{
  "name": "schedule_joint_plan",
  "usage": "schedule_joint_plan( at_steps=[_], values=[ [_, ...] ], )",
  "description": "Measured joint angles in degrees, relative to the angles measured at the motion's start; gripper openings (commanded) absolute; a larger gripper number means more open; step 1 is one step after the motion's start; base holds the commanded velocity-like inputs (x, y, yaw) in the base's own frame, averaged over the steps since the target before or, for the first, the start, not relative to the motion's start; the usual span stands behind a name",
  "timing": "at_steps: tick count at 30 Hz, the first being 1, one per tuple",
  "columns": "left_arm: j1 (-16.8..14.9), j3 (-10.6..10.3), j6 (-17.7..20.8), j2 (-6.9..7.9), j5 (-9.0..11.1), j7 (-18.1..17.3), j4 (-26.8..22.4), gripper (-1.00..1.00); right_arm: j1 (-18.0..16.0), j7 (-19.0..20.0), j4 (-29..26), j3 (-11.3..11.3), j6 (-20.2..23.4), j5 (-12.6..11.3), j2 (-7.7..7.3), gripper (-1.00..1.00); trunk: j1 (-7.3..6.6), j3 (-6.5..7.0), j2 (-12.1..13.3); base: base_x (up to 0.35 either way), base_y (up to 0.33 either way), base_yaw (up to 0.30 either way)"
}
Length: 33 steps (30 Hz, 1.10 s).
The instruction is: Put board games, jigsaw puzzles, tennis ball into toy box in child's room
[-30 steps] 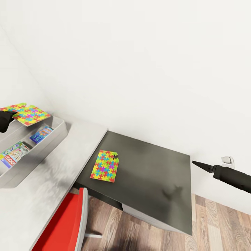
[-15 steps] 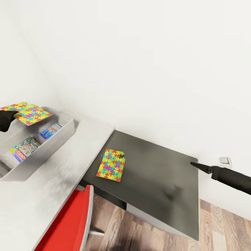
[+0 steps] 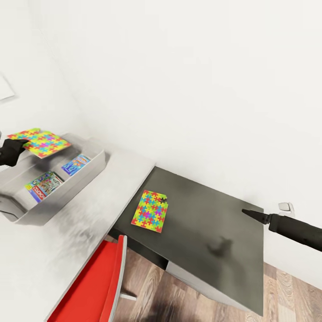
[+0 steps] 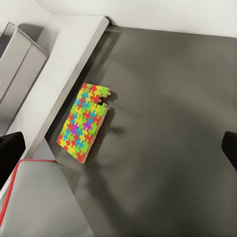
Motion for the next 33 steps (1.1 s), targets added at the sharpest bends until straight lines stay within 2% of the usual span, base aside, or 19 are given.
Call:
schedule_joint_plan(
  at_steps=[3, 11, 18, 33],
  values=[
    [-0.4, 0.0, 0.2, -0.92, 0.1, -0.2, 0.0, -1.0, 0.0, 0.0, 0.0, 0.1, 0.0, 0.0, 0.05, 1.0, 0.0, 0.0, 0.0, 0.0, 0.0, 0.016],
    [-2.9, -0.1, 0.5, -5.98, 0.0, -0.5, 0.0, -1.0, -0.1, -0.1, 0.0, 0.1, -0.1, 0.0, 1.79, 1.0, 0.0, 0.0, 0.0, 0.0, 0.0, 0.005],
    [-4.0, -0.1, 0.5, -8.0, -0.3, -0.5, 0.2, -1.0, -0.1, -0.1, 0.0, 0.2, -0.1, 0.0, 2.29, 1.0, 0.0, 0.0, 0.0, 0.0, 0.0, 0.0],
    [-4.0, -0.1, 0.5, -8.26, -0.4, -0.4, 0.2, -1.0, -0.1, 0.0, 0.0, 0.2, 0.0, 0.0, 2.37, 1.0, 0.0, 0.0, 0.0, 0.0, 0.0, 0.0]
  ],
)
